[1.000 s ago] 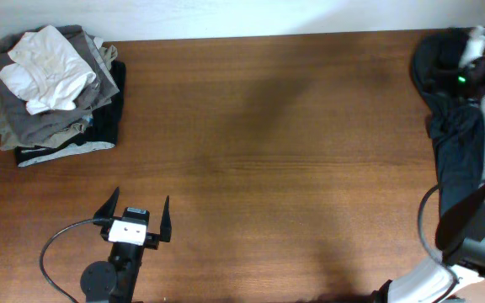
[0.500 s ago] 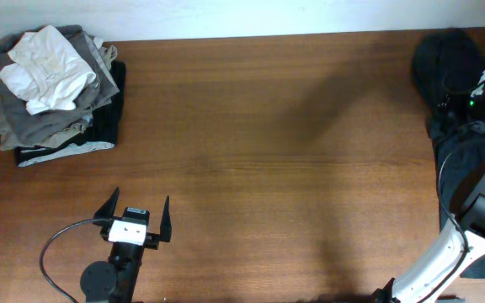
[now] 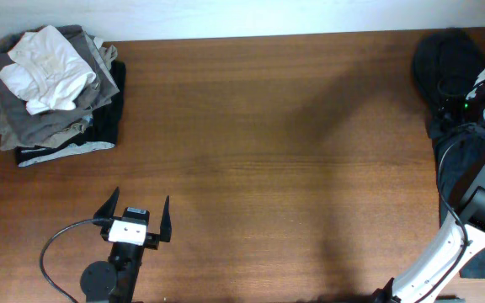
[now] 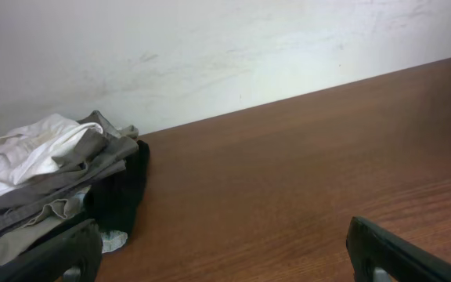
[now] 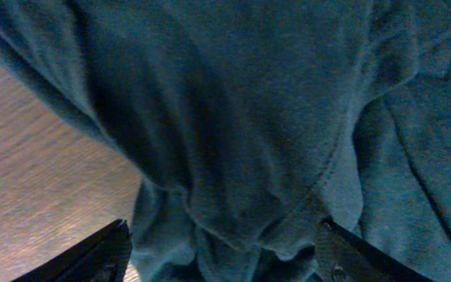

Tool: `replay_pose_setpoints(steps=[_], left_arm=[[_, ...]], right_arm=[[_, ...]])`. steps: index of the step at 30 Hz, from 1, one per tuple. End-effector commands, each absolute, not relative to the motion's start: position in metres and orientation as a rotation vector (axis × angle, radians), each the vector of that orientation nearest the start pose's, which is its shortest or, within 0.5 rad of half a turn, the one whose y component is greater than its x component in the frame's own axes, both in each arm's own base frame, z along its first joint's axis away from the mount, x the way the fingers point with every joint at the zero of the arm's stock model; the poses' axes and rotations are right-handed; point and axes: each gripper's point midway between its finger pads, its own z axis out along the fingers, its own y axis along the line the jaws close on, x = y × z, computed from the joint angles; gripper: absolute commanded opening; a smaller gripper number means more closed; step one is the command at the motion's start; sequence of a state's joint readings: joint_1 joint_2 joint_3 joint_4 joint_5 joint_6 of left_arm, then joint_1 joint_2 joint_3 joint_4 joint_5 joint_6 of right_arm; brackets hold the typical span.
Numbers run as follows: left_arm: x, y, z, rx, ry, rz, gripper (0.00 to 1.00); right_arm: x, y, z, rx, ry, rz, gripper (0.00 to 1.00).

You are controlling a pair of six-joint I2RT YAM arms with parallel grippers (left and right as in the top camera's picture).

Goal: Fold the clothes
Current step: 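Reach the right gripper to the dark green shirt at the right edge and grasp it, then drag the shirt with the right gripper to the table center and release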

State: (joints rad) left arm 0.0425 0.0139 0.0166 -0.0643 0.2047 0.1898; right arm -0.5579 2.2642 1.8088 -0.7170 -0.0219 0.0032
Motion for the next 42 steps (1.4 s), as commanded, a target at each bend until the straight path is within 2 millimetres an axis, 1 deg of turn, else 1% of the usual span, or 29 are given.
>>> replay_pose_setpoints(steps=[1, 4, 8, 13, 14, 16, 17, 18, 20, 21, 22, 23, 24, 25, 26, 28, 31, 33, 34, 36, 37, 38, 39, 40, 41, 42], left_arm=[[0.244, -0.023, 0.161, 0.261, 1.609, 0.012, 0.99], [0.244, -0.023, 0.161, 0.261, 1.609, 0.012, 0.99], [0.244, -0.023, 0.161, 0.261, 1.609, 0.012, 0.99], [0.244, -0.023, 0.161, 0.261, 1.609, 0.012, 0.99], [0.244, -0.023, 0.161, 0.261, 1.609, 0.012, 0.99], [0.244, -0.023, 0.161, 0.261, 1.609, 0.012, 0.99], [0.244, -0.023, 0.161, 0.261, 1.609, 0.012, 0.99], [0.244, -0.023, 0.161, 0.261, 1.609, 0.012, 0.99], [0.244, -0.023, 0.161, 0.261, 1.609, 0.012, 0.99], [0.244, -0.023, 0.161, 0.261, 1.609, 0.012, 0.99], [0.244, -0.023, 0.161, 0.261, 1.609, 0.012, 0.99], [0.244, -0.023, 0.161, 0.261, 1.609, 0.012, 0.99], [0.244, -0.023, 0.161, 0.261, 1.609, 0.012, 0.99], [0.244, -0.023, 0.161, 0.261, 1.609, 0.011, 0.99], [0.244, -0.023, 0.161, 0.261, 1.609, 0.011, 0.99], [0.244, -0.023, 0.161, 0.261, 1.609, 0.012, 0.99], [0.244, -0.023, 0.161, 0.261, 1.609, 0.012, 0.99], [0.244, -0.023, 0.161, 0.261, 1.609, 0.012, 0.99], [0.244, -0.023, 0.161, 0.261, 1.609, 0.011, 0.99], [0.244, -0.023, 0.161, 0.261, 1.609, 0.012, 0.99], [0.244, -0.023, 0.161, 0.261, 1.609, 0.012, 0.99], [0.244, -0.023, 0.161, 0.261, 1.609, 0.012, 0.99], [0.244, -0.023, 0.161, 0.261, 1.609, 0.012, 0.99], [0.244, -0.023, 0.161, 0.261, 1.609, 0.012, 0.99], [0.244, -0.023, 0.161, 0.261, 1.609, 0.012, 0.99], [0.244, -0.023, 0.161, 0.261, 1.609, 0.012, 0.99]], right_arm=[[0.444, -0.295, 0.029, 0.803, 2.659, -0.239, 0.79], [0.438, -0.299, 0.029, 0.843, 2.664, -0.284, 0.79], [0.439, -0.300, 0.029, 0.841, 2.661, -0.285, 0.79], [0.440, -0.299, 0.022, 0.841, 2.666, -0.276, 0.79], [0.441, -0.300, 0.021, 0.840, 2.663, -0.277, 0.71], [0.443, -0.299, 0.021, 0.837, 2.657, -0.269, 0.63], [0.445, -0.299, 0.021, 0.833, 2.651, -0.258, 0.55], [0.447, -0.298, 0.020, 0.828, 2.648, -0.245, 0.50], [0.451, -0.296, 0.020, 0.820, 2.638, -0.218, 0.46], [0.451, -0.296, 0.020, 0.826, 2.633, -0.218, 0.41], [0.452, -0.296, 0.020, 0.828, 2.630, -0.218, 0.31], [0.452, -0.296, 0.020, 0.828, 2.630, -0.218, 0.23], [0.451, -0.296, 0.020, 0.828, 2.630, -0.218, 0.12], [0.451, -0.296, 0.020, 0.829, 2.632, -0.217, 0.07], [0.451, -0.295, 0.020, 0.827, 2.633, -0.211, 0.04], [0.455, -0.289, 0.022, 0.814, 2.627, -0.155, 0.04], [0.470, -0.273, 0.040, 0.767, 2.577, -0.003, 0.04], [0.485, -0.252, 0.063, 0.697, 2.522, 0.149, 0.04], [0.490, -0.244, 0.071, 0.674, 2.505, 0.195, 0.04], [0.499, -0.222, 0.084, 0.636, 2.487, 0.277, 0.04], [0.502, -0.211, 0.087, 0.609, 2.487, 0.308, 0.04], [0.507, -0.194, 0.089, 0.577, 2.492, 0.356, 0.04], [0.510, -0.182, 0.089, 0.551, 2.496, 0.392, 0.04], [0.514, -0.162, 0.091, 0.509, 2.503, 0.456, 0.04], [0.519, -0.138, 0.092, 0.465, 2.510, 0.523, 0.04], [0.523, -0.109, 0.094, 0.424, 2.525, 0.591, 0.04]])
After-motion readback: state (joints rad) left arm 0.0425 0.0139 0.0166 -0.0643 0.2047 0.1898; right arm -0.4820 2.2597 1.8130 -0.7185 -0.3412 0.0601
